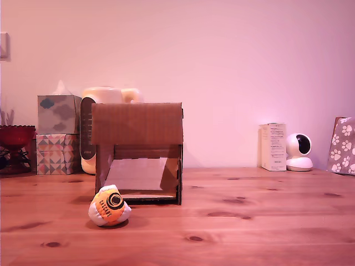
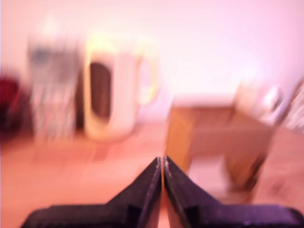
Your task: Drop the footbag into the cardboard dice tower
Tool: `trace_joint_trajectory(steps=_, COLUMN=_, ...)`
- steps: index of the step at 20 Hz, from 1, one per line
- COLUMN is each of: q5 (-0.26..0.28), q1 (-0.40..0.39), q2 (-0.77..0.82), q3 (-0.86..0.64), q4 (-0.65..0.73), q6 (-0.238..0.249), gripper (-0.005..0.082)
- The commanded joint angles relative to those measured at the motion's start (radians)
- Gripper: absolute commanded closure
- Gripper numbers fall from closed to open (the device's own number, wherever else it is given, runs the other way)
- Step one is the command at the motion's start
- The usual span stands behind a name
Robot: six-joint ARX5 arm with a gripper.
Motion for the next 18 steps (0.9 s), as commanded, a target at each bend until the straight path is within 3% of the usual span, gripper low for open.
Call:
trace_joint_trajectory(steps=1, q5=0.001, q1=-0.029, q2=0.059, q3=0.002, q4=-0.002, q6=-0.007, gripper=0.0791)
trace_joint_trajectory(steps=10, q5=0.0, q1=-0.285, q2=0.494, q3=0.021, q4=0.109, q6=0.009, gripper=0.0791)
trace_joint_trajectory(steps=16, q5=0.001, q1=-0.345, q2=0.775, q3=0.021, q4=0.317, q6=0.008, gripper=0.079)
trace_joint_trajectory(steps=18, q5=0.001, q1=-0.348, q2=0.852, q3=0.021, q4=0.404, q6=0.009, gripper=0.0719)
